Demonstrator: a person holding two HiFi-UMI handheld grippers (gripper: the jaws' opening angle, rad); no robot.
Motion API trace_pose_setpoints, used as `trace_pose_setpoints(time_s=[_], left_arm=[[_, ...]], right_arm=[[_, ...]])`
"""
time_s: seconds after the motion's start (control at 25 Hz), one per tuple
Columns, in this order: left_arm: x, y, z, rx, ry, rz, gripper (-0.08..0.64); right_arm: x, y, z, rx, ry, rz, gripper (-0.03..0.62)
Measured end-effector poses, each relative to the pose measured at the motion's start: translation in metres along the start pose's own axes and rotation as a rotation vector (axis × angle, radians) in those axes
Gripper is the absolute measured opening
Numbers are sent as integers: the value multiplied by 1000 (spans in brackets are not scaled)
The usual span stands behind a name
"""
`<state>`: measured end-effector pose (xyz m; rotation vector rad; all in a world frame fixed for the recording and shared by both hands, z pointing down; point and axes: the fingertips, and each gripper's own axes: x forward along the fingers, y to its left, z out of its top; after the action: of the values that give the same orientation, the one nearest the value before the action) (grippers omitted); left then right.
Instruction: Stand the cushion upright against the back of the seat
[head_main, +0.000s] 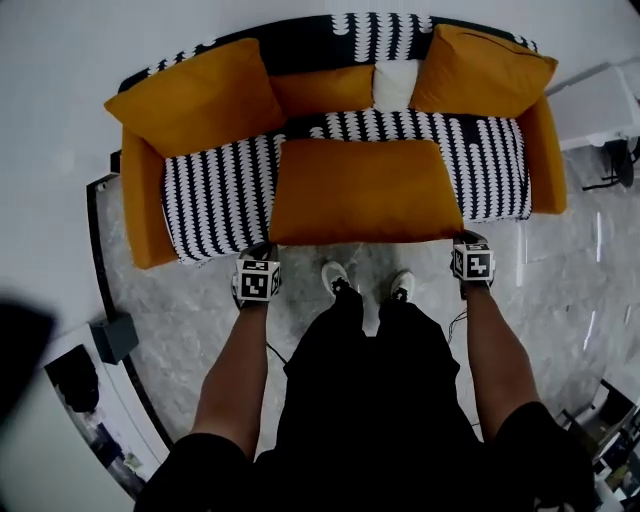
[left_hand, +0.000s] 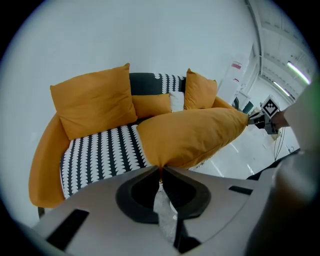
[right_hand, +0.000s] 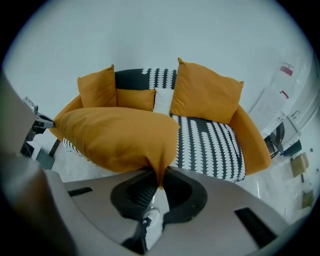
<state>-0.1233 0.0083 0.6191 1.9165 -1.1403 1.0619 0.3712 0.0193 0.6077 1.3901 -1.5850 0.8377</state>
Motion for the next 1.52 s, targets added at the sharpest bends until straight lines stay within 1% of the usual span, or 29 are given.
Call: trace_pose_setpoints(time_s=[0.12,0.36,0.48,0.64,0.76,0.88,1.04,1.28,1.52], left_arm=[[-8,6,17,-7,-33,-5,31],[-21,16,56,-53,-111,-8,31],[-25,20,79,-83,-154,-10,31],[-29,25,114,-132,-213,-16,31],[-31,32,138,-151,-239,-9,31],[-30,40,165,-152,-257,6,31],[-28,49,204,-128,-277,31,31],[-24,70,264,-147,-316,69,31],[-27,95,312,-165,-358,110,29]], right_arm=[[-9,0,18,11,-19,0,55],[-21,-5,51,20,-59,7,55],[-21,-9,73,44,-100,33,54],[-27,-21,106,77,-154,36,54],[-30,-25,132,106,-189,56,54],[-29,-30,163,114,-218,81,55],[-22,-43,208,111,-249,103,54],[-7,-57,286,112,-308,141,55],[8,-60,353,52,-331,185,54]])
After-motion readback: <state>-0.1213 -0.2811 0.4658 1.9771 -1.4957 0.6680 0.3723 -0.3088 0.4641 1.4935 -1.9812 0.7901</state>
